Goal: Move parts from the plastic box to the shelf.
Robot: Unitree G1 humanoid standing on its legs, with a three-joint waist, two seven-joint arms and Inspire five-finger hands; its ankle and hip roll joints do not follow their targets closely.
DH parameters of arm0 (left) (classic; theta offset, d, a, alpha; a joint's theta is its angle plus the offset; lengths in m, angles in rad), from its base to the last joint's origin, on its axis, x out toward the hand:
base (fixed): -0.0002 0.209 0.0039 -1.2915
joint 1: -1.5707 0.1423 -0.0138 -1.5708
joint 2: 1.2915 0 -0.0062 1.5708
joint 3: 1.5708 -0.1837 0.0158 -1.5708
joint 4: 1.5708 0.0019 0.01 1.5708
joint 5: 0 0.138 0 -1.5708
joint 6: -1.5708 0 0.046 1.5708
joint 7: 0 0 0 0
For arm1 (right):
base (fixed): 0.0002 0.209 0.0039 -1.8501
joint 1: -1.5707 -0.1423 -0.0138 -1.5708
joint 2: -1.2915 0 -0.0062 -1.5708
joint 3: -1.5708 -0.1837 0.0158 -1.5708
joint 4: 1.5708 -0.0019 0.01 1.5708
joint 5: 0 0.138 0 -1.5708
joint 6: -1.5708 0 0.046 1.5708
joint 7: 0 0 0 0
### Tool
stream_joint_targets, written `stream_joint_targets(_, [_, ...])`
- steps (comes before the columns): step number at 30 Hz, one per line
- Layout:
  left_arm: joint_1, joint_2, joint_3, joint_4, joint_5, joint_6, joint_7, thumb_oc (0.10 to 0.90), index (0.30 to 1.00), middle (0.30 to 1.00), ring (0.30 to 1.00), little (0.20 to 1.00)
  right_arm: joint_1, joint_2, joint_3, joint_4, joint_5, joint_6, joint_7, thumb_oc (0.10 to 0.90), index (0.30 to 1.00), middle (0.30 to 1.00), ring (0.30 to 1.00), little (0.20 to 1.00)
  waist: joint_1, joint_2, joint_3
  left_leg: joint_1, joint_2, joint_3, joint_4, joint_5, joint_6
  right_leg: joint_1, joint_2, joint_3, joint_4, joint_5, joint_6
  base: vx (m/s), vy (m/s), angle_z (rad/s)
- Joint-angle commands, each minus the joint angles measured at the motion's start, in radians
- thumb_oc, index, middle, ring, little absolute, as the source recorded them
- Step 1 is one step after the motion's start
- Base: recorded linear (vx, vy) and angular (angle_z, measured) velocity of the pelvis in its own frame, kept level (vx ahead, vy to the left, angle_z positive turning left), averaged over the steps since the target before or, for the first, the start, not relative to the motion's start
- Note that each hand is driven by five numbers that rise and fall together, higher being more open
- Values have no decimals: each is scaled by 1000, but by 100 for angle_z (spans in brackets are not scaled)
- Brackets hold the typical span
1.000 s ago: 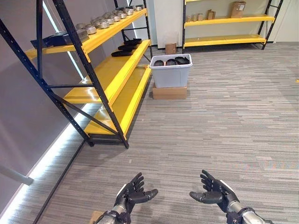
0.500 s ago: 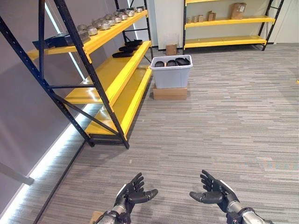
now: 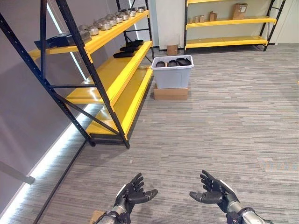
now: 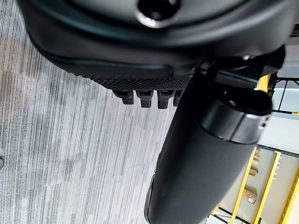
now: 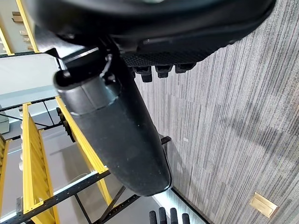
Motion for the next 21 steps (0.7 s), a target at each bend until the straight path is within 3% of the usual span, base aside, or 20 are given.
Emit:
stream_joint_targets(1, [-60,67,68,-75,-10,-86,-4,900,1000,1000,1000,1000,-98,24,-11,-58,40,-72,15,900,1000,1000,1000,1000,20,-75,-10,-76,-2,-34,55,-64,-5,5,-78,-29,106,-88,30,23,100,1])
stream_joint_targets(4, [-55,68,82,-75,-14,-88,2,900,1000,1000,1000,1000,-99,28,-15,-59,42,-72,11,900,1000,1000,1000,1000,26,-79,-5,-93,-11,-42,86,-81,5,-7,-93,-36,148,-100,39,34,124,10])
stream_joint_targets(8, [-57,82,108,-85,-5,-95,16,900,1000,1000,1000,1000,-108,48,-12,-59,50,-71,8,900,1000,1000,1000,1000,36,-85,15,-115,-46,-72,142,-122,43,-75,-136,-26,313,-89,62,28,191,22])
stream_joint_targets(9, [-76,83,107,-85,5,-98,27,900,1000,1000,1000,1000,-116,58,-7,-51,51,-73,3,900,1000,1000,1000,1000,34,-84,35,-129,-61,-88,172,-132,61,-146,-146,1,454,-31,68,-16,168,17])
stream_joint_targets(10, [-77,83,107,-85,5,-98,27,900,1000,1000,1000,1000,-116,58,-7,-51,51,-73,3,900,1000,1000,1000,1000,35,-85,34,-132,-62,-87,174,-133,62,-151,-148,3,458,-32,69,-15,188,25])
stream_joint_targets(11, [-88,86,105,-91,13,-101,32,900,1000,1000,1000,1000,-119,63,-4,-49,52,-73,0,900,1000,1000,1000,1000,32,-83,44,-134,-74,-96,187,-139,72,-183,-152,18,530,18,69,7,217,32])
stream_joint_targets(12, [-101,87,97,-108,18,-103,37,900,1000,1000,1000,1000,-122,67,7,-60,53,-74,-3,900,1000,1000,1000,1000,23,-71,75,-116,-86,-106,191,-146,95,-252,-149,36,673,85,62,66,350,22])
stream_joint_targets(13, [-110,83,91,-102,24,-103,45,900,1000,1000,1000,1000,-126,76,14,-51,50,-72,-8,900,1000,1000,1000,1000,16,-55,93,-74,-96,-105,167,-153,112,-326,-162,20,757,89,62,162,340,12])
stream_joint_targets(14, [-126,79,90,-103,24,-101,52,900,1000,1000,1000,1000,-133,80,18,-58,63,-71,-10,900,1000,1000,1000,1000,0,-48,102,-32,-106,-105,131,-159,118,-402,-134,4,732,69,50,204,192,-6])
stream_joint_targets(16, [-133,81,94,-117,23,-99,55,900,1000,1000,1000,1000,-132,76,14,-86,68,-73,-15,900,1000,1000,1000,1000,-7,-54,111,-6,-115,-110,118,-172,115,-421,-133,-26,638,66,49,197,-13,-26])
stream_joint_targets(17, [-150,80,92,-108,25,-101,54,900,1000,1000,1000,1000,-137,79,11,-85,67,-77,-18,900,1000,1000,1000,1000,-10,-60,113,2,-118,-112,121,-193,101,-404,-145,-58,510,53,47,219,-123,7])
stream_joint_targets(21, [-191,65,80,-82,20,-108,71,900,1000,1000,1000,1000,-176,87,24,-69,52,-78,-42,900,1000,1000,1000,1000,-21,-77,120,45,-98,-116,116,-236,51,-383,-176,-63,197,143,87,247,-171,72])
